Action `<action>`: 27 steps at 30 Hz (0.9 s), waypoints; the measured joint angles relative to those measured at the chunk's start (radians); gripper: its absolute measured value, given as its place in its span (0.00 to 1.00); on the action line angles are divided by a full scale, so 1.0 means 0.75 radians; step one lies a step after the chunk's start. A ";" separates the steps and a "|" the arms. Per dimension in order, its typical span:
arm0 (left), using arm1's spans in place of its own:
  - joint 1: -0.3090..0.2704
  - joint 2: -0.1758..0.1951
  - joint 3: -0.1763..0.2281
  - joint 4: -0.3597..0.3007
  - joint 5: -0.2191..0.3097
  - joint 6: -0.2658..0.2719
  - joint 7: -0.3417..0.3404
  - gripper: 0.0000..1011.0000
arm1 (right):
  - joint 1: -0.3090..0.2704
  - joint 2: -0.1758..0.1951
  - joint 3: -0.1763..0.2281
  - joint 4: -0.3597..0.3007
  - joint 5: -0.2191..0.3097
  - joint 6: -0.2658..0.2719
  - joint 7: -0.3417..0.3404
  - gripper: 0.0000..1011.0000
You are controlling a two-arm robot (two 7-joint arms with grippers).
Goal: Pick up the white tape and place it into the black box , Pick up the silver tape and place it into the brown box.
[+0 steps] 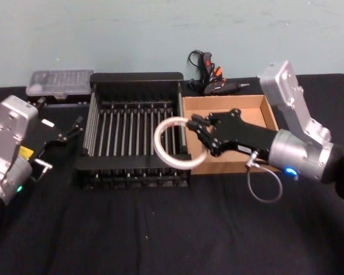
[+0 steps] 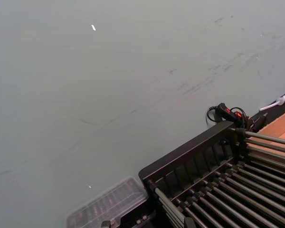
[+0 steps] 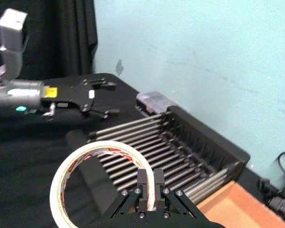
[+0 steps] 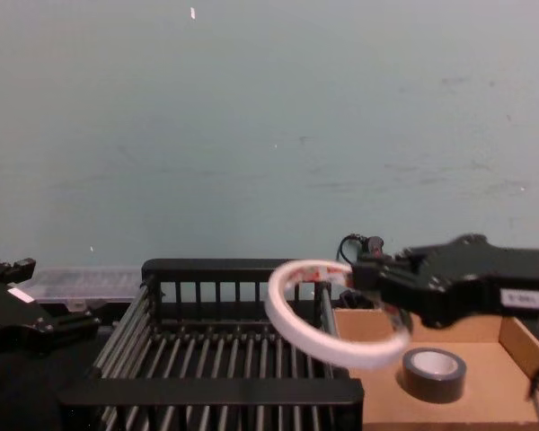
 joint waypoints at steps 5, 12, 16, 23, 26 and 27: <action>0.000 0.000 0.000 0.000 0.000 0.000 0.000 0.99 | 0.090 -0.076 -0.031 0.087 -0.033 0.017 -0.031 0.09; 0.000 0.000 0.000 0.000 0.000 0.000 0.000 0.99 | 0.207 -0.196 -0.076 0.244 -0.096 0.044 -0.081 0.09; 0.000 0.000 0.000 0.000 0.000 0.000 0.000 0.99 | 0.264 -0.260 -0.097 0.339 -0.132 0.048 -0.100 0.09; 0.000 0.000 0.000 0.000 0.000 0.000 0.000 0.99 | 0.369 -0.389 -0.121 0.560 -0.205 0.032 -0.140 0.09; 0.000 0.000 0.000 0.000 0.000 0.000 0.000 0.99 | 0.400 -0.426 -0.128 0.639 -0.230 0.022 -0.149 0.09; 0.000 0.000 0.000 0.000 0.000 0.000 0.000 0.99 | 0.407 -0.435 -0.129 0.657 -0.236 0.019 -0.151 0.09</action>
